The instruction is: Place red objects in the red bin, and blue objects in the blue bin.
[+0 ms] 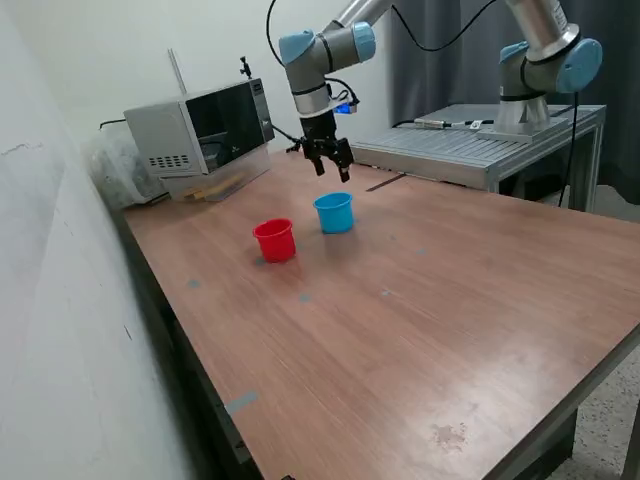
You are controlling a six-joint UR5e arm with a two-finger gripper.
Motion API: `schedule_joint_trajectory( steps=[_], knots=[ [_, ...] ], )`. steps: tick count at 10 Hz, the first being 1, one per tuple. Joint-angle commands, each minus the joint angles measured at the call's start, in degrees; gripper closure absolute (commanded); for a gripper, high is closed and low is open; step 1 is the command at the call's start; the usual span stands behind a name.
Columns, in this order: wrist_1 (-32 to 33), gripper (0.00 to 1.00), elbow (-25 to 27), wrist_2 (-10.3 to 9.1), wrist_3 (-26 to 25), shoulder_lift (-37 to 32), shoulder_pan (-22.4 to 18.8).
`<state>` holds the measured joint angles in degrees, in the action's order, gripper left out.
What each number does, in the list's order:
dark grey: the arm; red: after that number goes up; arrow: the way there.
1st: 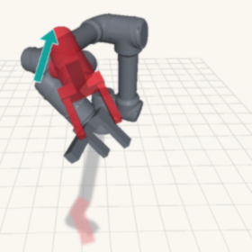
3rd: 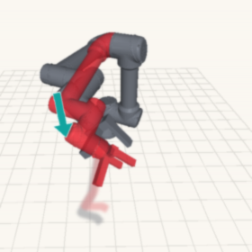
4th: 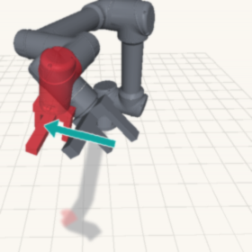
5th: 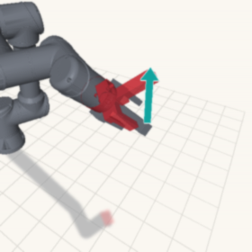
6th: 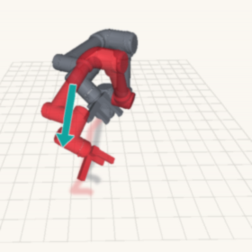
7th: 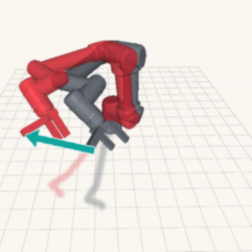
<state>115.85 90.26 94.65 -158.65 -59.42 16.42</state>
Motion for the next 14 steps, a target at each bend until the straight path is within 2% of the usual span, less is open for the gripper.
schedule_joint_trajectory(
  steps=[1,5,9,12,14],
  knots=[
    [-5.4,0.00,4.5,0.27,-5.3,-5.8,-3.7],
    [-11.7,0.00,11.9,0.18,-13.4,-18.9,-7.5],
    [-23.1,0.00,15.5,0.01,-13.6,-30.6,-9.6],
    [-25.9,0.00,21.0,-0.17,-13.6,-40.6,-10.6],
    [-31.3,0.00,22.2,0.01,-13.5,-41.4,-10.4]
  ],
)
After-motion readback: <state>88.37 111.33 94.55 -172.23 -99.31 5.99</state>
